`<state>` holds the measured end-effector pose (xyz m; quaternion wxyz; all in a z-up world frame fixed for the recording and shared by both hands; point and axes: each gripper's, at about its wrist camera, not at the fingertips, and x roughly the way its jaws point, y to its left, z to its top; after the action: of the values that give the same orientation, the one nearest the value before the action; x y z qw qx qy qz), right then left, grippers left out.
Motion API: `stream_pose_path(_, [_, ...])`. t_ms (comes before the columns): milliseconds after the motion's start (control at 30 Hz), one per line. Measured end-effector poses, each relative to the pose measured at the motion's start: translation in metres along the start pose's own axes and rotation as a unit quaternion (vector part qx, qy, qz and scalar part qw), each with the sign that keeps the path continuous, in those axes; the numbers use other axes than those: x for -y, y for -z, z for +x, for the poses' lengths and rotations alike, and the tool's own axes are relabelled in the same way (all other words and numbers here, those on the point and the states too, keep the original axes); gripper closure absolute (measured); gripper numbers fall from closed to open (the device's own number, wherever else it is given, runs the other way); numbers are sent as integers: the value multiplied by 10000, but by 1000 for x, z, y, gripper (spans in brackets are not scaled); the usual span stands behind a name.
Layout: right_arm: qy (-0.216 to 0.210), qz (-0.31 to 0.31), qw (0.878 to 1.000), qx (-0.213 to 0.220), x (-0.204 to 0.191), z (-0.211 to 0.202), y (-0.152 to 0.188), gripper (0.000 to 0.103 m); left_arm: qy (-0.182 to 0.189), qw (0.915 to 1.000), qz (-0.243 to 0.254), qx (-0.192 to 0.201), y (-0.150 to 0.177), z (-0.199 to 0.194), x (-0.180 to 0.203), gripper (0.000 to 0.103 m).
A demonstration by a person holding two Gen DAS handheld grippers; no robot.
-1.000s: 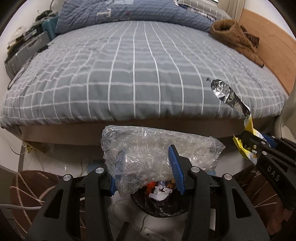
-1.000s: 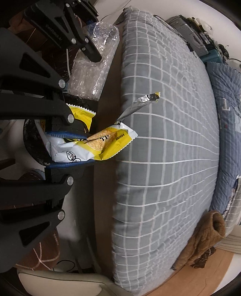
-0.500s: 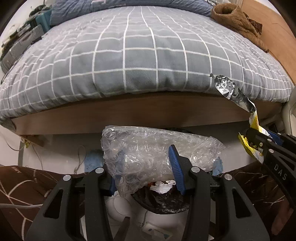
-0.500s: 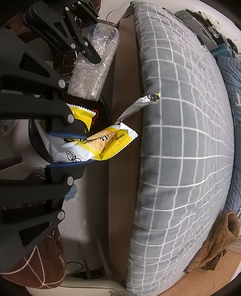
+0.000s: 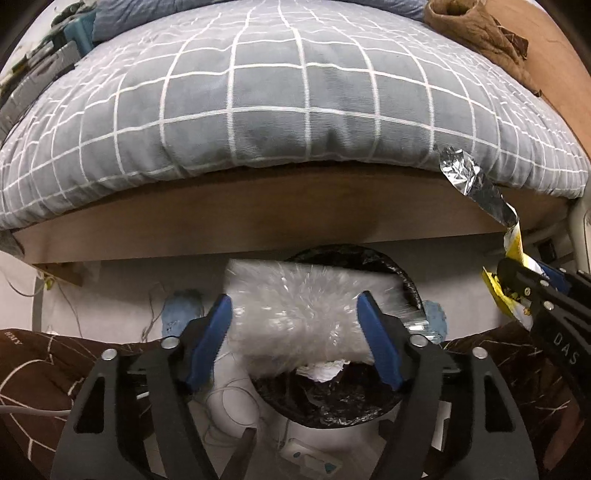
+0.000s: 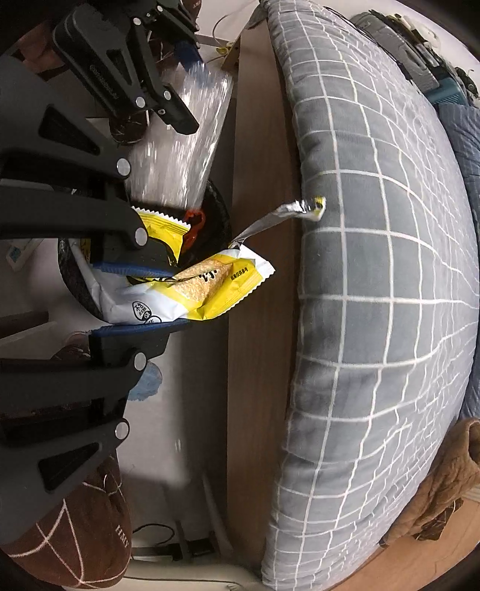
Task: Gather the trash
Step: 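Open the left tool to drop the bubble wrap while the right tool drops the yellow packet into the bin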
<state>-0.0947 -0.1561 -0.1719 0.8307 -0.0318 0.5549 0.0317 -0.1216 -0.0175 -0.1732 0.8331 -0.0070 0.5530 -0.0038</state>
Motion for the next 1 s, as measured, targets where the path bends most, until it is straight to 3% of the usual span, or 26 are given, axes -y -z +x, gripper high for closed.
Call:
stream_pose_path(333, [-154, -243, 9996, -11, -28, 10, -11, 83, -121, 9996, -248, 60, 2, -1, -23, 8])
stream_pose_path(767, [-409, -584, 9974, -34, -78, 15, -16, 82, -312, 9979, -509, 237, -2, -14, -69, 6])
stream_pose_path(1000, [-513, -729, 9960, -38, -98, 16, -18, 67, -372, 9979, -488, 192, -2, -15, -76, 6])
